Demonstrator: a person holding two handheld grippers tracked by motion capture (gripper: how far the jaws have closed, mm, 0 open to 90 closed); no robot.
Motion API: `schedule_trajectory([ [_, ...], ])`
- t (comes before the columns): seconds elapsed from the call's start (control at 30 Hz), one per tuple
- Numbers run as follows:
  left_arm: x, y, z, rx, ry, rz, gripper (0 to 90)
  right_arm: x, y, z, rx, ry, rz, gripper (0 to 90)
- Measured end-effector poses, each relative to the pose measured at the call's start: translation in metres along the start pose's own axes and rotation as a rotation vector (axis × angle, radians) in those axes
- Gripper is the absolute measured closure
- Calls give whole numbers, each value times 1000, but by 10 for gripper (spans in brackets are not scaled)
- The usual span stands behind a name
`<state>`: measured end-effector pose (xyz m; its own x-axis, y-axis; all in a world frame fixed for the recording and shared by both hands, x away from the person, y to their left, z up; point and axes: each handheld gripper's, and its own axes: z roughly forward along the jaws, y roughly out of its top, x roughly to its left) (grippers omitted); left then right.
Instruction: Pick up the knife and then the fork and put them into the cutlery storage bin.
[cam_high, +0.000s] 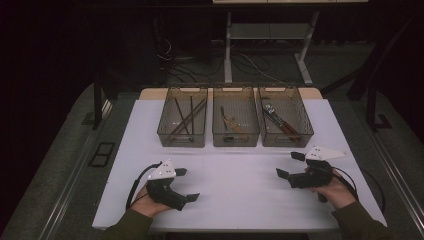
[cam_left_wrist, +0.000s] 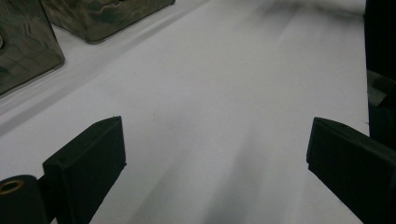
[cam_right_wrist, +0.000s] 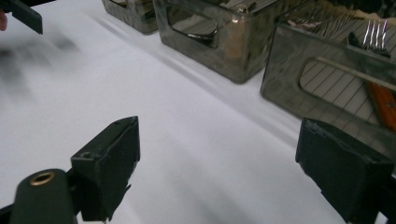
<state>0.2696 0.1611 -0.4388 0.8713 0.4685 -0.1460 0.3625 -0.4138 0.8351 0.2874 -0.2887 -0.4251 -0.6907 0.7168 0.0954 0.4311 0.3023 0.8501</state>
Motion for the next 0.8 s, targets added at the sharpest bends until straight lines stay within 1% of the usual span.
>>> schedule_trajectory([
  [0.07,0,0,0,1,-1,1,40,3,-4,0,1,3,8,139],
  [0.13,0,0,0,1,-1,1,40,5,-7,-1,6,-2,-2,139],
  [0.33,0,0,0,1,-1,2,40,10,-15,-3,-7,-14,2,139],
  [0.47,0,0,0,0,-1,0,40,14,-20,-4,9,-17,-6,140],
  [0.73,-1,-1,-1,3,1,-2,40,19,-27,-2,48,-1,-17,139],
  [0.8,-1,-1,-1,4,1,-3,40,19,-27,-2,49,0,-19,139],
])
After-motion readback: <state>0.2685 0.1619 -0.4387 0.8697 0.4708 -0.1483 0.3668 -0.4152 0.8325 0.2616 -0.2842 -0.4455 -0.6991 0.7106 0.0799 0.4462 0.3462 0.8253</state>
